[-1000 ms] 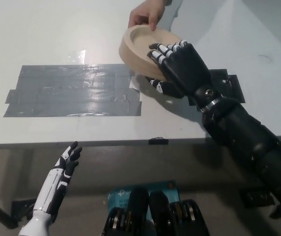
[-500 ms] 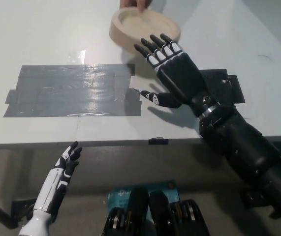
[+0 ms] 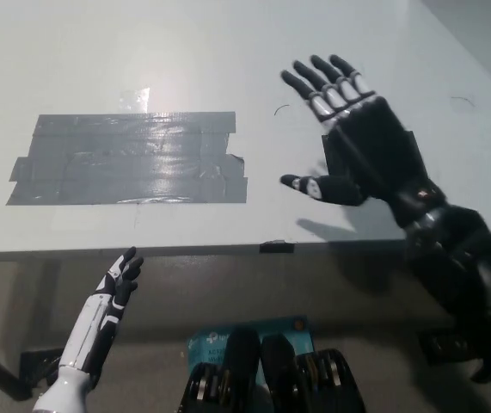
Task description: A stack of plates is kept in the middle of the desk close to the robot and the robot grabs the stack with its right hand, picks it up and hands it to a person.
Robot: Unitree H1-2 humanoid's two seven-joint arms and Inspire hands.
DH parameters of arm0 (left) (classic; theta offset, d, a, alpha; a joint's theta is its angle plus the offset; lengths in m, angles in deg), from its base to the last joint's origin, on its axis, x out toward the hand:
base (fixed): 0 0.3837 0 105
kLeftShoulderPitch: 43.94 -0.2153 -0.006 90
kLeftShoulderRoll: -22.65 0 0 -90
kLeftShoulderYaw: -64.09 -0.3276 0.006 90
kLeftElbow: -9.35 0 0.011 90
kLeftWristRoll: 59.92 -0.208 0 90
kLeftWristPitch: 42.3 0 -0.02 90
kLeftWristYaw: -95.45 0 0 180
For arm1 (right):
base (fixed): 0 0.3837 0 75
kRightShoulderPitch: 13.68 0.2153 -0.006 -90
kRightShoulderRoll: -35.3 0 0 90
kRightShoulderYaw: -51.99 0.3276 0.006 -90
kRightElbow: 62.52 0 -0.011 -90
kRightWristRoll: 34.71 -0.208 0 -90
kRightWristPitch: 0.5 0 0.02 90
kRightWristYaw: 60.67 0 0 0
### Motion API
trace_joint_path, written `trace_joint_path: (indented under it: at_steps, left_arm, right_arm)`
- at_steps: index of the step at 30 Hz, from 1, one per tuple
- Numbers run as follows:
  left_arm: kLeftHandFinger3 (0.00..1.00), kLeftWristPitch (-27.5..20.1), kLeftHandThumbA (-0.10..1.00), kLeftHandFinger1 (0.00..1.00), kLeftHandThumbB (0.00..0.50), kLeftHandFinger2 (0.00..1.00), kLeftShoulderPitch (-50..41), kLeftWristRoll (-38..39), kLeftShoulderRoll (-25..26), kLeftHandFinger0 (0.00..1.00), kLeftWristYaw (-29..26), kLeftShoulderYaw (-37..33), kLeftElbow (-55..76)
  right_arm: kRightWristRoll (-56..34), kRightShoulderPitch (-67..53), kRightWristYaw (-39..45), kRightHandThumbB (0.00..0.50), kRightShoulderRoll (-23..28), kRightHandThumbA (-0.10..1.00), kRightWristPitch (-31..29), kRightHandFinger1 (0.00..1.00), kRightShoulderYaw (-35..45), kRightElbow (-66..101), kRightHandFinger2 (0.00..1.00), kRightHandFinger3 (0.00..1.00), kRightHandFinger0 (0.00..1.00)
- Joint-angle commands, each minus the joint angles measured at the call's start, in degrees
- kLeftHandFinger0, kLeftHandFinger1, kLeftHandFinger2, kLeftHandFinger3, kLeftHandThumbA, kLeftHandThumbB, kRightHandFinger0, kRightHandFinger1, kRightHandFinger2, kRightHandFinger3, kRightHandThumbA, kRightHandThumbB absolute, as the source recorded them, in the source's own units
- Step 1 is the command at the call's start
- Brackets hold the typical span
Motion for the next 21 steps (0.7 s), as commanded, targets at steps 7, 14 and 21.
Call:
trace_joint_path:
  at_steps: [7,14,21]
  left_arm:
    - [1.0,-0.73,1.0,1.0,0.0,1.0,0.24,0.09,0.46,1.0,0.21,0.1,0.96]
    - [1.0,-1.61,1.0,1.0,0.003,1.0,-2.24,0.1,0.03,1.0,0.11,-0.33,0.95]
    - [1.0,-2.3,1.0,1.0,0.006,1.0,-5.15,-0.02,-0.28,1.0,-0.27,-0.39,1.43]
  right_arm:
    - [-16.08,-27.8,4.48,0.391,2.18,0.94,5.14,1.0,9.47,41.81,1.0,1.0,1.0]
    - [-26.43,-40.05,0.0,0.331,-5.31,1.0,-0.48,1.0,9.81,28.58,1.0,1.0,1.0]
    - [-34.86,-44.47,2.65,0.333,-11.37,1.0,0.05,1.0,11.78,18.25,1.0,1.0,1.0]
